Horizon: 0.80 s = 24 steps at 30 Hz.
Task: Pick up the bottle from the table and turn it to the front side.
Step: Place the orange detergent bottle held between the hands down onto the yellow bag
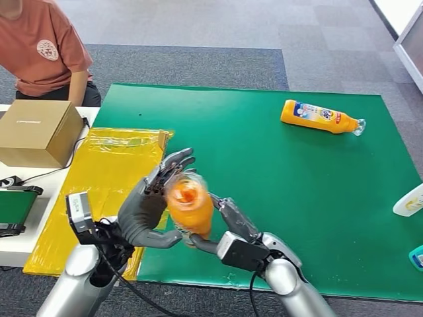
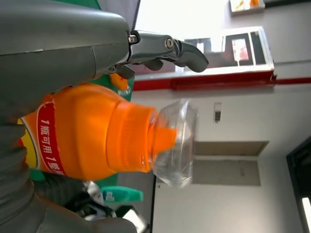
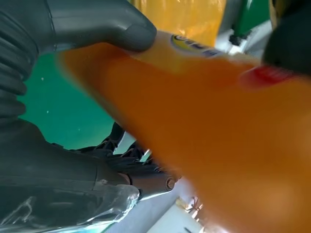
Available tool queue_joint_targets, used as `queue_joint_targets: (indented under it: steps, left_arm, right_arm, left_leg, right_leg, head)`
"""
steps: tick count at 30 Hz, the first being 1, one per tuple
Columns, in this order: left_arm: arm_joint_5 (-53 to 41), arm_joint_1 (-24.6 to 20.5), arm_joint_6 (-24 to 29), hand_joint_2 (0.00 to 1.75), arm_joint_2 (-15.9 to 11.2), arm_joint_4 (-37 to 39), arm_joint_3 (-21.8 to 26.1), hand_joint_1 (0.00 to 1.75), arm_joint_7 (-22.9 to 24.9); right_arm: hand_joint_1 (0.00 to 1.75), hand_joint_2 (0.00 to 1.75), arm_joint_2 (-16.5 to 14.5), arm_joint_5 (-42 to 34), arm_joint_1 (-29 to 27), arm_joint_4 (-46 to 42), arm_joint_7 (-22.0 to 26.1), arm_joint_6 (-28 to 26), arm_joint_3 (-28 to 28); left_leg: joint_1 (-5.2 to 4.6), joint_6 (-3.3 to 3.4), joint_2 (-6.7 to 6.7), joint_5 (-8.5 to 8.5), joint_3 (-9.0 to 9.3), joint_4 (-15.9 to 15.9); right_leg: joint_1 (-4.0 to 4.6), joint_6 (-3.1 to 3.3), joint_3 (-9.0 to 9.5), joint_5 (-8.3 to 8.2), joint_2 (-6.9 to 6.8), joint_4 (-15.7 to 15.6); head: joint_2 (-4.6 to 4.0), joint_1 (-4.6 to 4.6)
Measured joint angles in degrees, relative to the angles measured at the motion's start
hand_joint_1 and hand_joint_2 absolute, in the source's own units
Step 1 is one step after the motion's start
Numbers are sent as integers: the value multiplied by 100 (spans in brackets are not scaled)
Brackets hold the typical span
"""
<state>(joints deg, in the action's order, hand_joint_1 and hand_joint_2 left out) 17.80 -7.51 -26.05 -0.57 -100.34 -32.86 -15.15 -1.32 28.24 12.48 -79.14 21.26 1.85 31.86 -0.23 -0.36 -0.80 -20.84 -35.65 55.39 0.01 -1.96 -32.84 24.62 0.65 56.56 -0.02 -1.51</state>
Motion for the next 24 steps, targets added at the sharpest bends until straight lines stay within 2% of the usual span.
queue_joint_targets:
  steps: [4,6,8,10,12,13,14,16,17,24]
  left_arm:
    - [134,-154,-21,175,-40,193,-178,0,80]
    - [161,-193,-22,175,-72,289,-197,25,97]
    - [165,-224,-23,175,-106,369,-210,113,108]
    - [158,-249,-12,175,-138,438,-214,175,137]
    - [136,-268,19,175,-165,494,-216,162,197]
    - [115,-276,40,175,-179,519,-217,129,235]
    - [86,-285,68,175,-194,546,-220,85,277]
    - [-1,-305,133,175,-237,597,-233,10,369]
    - [-54,-314,170,175,-261,620,-239,0,421]
    - [-408,-430,284,175,-570,813,-292,0,789]
  right_arm:
    - [175,175,-49,41,115,190,-53,-41,172]
    - [175,175,-51,48,146,237,-88,-76,200]
    - [175,175,-52,56,157,266,-122,-107,212]
    - [175,175,-50,72,159,278,-155,-134,217]
    - [175,175,-44,102,160,281,-186,-171,217]
    - [175,175,-38,121,161,281,-199,-192,217]
    - [175,175,-32,143,164,280,-213,-214,217]
    - [175,175,-17,201,170,275,-241,-274,218]
    - [175,175,-9,244,175,272,-254,-317,219]
    - [175,175,55,756,295,219,-354,-754,224]
  left_leg:
    - [0,0,0,0,-1,0]
    - [0,0,0,-1,-1,0]
    - [0,0,0,-1,-2,0]
    - [0,0,0,-1,-2,0]
    - [0,0,0,-1,-2,0]
    - [0,0,0,-1,-2,0]
    - [0,0,0,-1,-2,0]
    - [0,0,0,-1,-2,0]
    - [0,0,0,0,-2,0]
    - [1,-2,0,1,-2,0]
  right_leg:
    - [0,0,0,1,0,0]
    - [0,0,0,1,0,0]
    - [0,-1,-1,2,0,0]
    - [0,-1,-1,2,0,0]
    - [0,-1,0,2,0,0]
    - [0,-1,0,2,0,0]
    - [0,0,0,1,0,0]
    - [0,0,0,1,0,0]
    - [0,0,0,1,0,0]
    - [1,1,-3,0,0,1]
  head:
    - [1,-1]
    - [2,-1]
    - [2,0]
    - [2,0]
    - [1,0]
    - [1,0]
    - [0,0]
    - [1,0]
    - [0,0]
    - [0,-1]
